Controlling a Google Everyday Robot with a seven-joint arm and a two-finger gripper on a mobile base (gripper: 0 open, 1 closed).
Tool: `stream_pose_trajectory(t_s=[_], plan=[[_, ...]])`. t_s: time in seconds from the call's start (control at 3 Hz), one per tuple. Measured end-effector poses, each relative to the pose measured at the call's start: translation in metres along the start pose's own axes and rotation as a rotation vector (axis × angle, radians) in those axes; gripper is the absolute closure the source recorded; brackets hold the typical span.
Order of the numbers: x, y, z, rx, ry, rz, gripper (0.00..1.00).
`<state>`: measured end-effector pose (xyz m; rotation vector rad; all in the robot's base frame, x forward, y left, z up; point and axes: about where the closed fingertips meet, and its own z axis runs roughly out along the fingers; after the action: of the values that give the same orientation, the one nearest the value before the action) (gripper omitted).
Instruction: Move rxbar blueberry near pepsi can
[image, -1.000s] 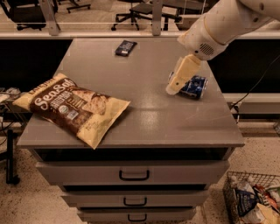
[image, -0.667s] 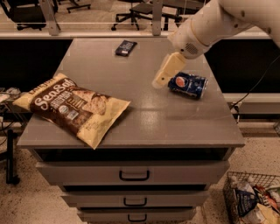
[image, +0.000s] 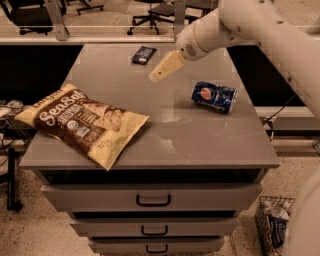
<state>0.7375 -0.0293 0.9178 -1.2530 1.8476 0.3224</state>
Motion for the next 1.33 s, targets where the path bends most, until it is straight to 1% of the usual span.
stream_pose_trajectory(t_s=[0.33,0.67,1.0,1.33], plan=[[-0.008,-0.028,0.035,0.066,-0.028,0.081,0.0],[-0.016,-0.046,0.064,0.139,-0.027,0.151,0.0],[-0.022,-0.055,0.093,0.195,-0.006,0.208,0.0],[-0.024,-0.065,0.119,0.231,0.012,0.246,0.0]])
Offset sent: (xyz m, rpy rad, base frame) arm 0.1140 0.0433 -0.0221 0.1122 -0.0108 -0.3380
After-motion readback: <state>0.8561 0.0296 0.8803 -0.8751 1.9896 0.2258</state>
